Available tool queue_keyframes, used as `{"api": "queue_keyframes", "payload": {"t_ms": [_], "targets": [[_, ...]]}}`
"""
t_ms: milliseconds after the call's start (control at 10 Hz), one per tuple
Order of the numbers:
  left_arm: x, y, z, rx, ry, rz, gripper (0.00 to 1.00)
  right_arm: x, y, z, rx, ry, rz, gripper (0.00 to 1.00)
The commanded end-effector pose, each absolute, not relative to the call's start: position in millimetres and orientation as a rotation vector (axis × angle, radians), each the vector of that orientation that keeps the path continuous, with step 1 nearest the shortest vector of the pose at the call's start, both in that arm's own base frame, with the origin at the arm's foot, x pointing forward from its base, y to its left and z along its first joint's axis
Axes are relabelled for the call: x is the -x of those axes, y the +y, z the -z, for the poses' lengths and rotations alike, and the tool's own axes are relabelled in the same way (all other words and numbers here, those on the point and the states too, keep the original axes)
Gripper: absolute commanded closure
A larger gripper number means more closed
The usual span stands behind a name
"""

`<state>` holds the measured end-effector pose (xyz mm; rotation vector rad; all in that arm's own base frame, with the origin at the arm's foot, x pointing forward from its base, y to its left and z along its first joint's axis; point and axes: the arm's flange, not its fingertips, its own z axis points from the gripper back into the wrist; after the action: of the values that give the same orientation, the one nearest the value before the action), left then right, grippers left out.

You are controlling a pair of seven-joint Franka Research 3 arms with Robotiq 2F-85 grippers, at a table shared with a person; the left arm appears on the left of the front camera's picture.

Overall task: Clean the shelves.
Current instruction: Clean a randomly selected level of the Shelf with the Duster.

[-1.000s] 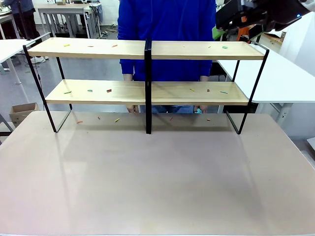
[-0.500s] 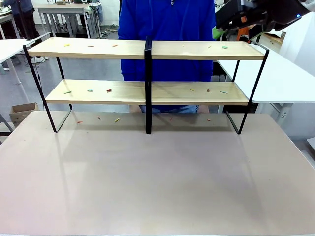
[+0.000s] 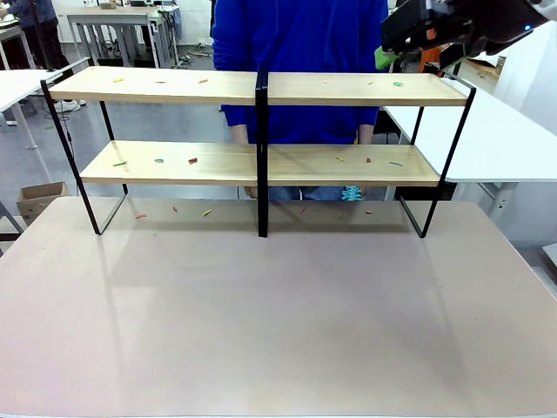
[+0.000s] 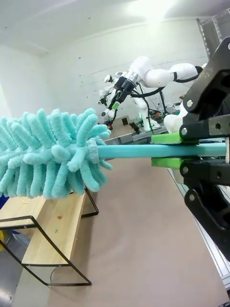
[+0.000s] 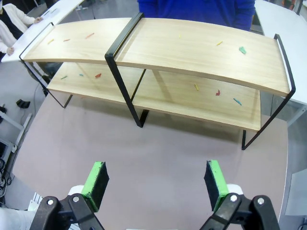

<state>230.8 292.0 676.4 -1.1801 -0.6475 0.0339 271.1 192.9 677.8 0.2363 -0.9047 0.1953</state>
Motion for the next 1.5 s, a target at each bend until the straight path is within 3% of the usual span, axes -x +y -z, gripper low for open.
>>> {"api": "queue_keyframes", "payload": {"t_ms": [0, 100, 300, 600, 800, 1000, 1100, 1400], "targets": [[-228.2, 292.7, -678.2, 1.183, -0.651, -0.03, 1.0, -271.6, 192.5, -679.1, -0.24, -0.905, -0.195, 0.0], [-230.8, 292.0, -676.4, 1.18, -0.647, -0.034, 0.87, -271.6, 192.5, -679.1, -0.24, -0.905, -0.195, 0.0], [-226.4, 235.5, -693.9, 1.192, -0.552, 0.274, 0.87, -271.6, 192.5, -679.1, -0.24, -0.905, -0.195, 0.0], [-234.0, 91.5, -689.7, 1.102, -0.212, 0.677, 0.87, -271.6, 192.5, -679.1, -0.24, -0.905, -0.195, 0.0], [-238.7, 16.2, -653.9, 0.945, -0.065, 0.681, 0.87, -271.6, 192.5, -679.1, -0.24, -0.905, -0.195, 0.0], [-246.1, -21.1, -611.4, 0.76, -0.034, 0.526, 0.87, -271.6, 192.5, -679.1, -0.24, -0.905, -0.195, 0.0], [-237.4, -7.4, -649.5, 0.923, -0.046, 0.667, 0.87, -271.6, 192.5, -679.1, -0.24, -0.905, -0.195, 0.0], [-241.6, -50.0, -611.1, 0.785, -0.042, 0.604, 0.87, -271.6, 192.5, -679.1, -0.24, -0.905, -0.195, 0.0]]}}
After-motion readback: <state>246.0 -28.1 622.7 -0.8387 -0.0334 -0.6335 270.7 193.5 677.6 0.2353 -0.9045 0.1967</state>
